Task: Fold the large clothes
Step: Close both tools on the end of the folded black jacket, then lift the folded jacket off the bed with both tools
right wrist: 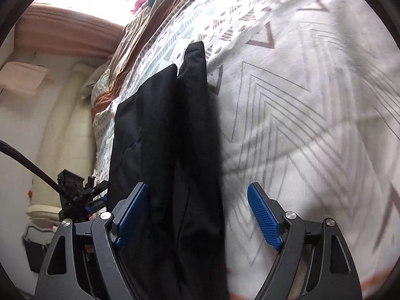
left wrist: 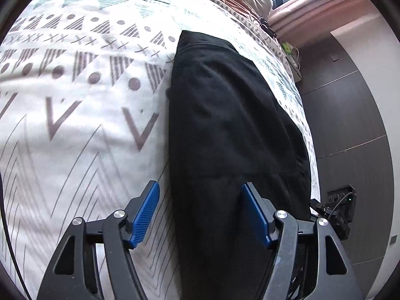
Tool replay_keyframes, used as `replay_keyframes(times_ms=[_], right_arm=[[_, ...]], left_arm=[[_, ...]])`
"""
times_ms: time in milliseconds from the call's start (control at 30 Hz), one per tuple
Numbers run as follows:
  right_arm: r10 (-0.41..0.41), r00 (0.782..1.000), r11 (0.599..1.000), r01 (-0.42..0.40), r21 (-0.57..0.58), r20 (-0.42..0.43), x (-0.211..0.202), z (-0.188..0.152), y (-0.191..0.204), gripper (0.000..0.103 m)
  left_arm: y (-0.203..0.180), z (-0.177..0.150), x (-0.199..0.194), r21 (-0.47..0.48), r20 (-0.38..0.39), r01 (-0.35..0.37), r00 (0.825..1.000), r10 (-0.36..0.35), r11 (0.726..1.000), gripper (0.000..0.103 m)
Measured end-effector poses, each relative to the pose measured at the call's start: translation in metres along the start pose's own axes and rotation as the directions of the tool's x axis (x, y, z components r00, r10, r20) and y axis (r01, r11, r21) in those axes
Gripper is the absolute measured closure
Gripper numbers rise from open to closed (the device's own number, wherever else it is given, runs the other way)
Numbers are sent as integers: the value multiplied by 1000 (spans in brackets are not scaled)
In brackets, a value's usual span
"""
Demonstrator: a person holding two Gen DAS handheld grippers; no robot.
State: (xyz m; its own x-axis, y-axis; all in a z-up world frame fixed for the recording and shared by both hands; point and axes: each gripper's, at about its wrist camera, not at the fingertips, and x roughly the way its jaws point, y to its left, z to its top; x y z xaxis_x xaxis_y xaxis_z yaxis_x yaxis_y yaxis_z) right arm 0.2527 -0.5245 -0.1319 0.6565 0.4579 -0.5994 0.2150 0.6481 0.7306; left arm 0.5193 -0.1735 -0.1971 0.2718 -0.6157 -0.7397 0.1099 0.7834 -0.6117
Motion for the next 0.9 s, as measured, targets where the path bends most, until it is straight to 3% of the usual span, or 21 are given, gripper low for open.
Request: replay_keyframes(times_ms=[133, 433, 600, 667, 767, 900], right_arm=[[62, 996, 998, -64, -28, -56, 16, 23, 2, 23], [161, 979, 987, -163, -7, -125, 58, 66, 3, 25], [136, 977, 989, -142, -26, -166, 81, 80, 7, 42], [116, 978, 992, -122, -25, -172, 83, 82, 7, 64], [113, 980, 992, -121, -37, -162, 83, 81, 14, 81], [122, 985, 985, -134, -105, -119, 64, 72, 40, 88]], left_arm=[[-2, 12, 12, -5, 9, -8, 1000, 8, 1000, 41], [-5, 42, 30, 4, 33, -45, 998, 45, 999, 42], [-7, 55, 39, 2, 27, -62, 998, 62, 998, 43], [-11, 59, 41, 6, 27, -72, 997, 72, 997, 45], [-17, 58, 37, 16, 38, -78, 996, 77, 997, 52], [-25, 57, 25, 24, 60, -70, 996, 69, 997, 64]])
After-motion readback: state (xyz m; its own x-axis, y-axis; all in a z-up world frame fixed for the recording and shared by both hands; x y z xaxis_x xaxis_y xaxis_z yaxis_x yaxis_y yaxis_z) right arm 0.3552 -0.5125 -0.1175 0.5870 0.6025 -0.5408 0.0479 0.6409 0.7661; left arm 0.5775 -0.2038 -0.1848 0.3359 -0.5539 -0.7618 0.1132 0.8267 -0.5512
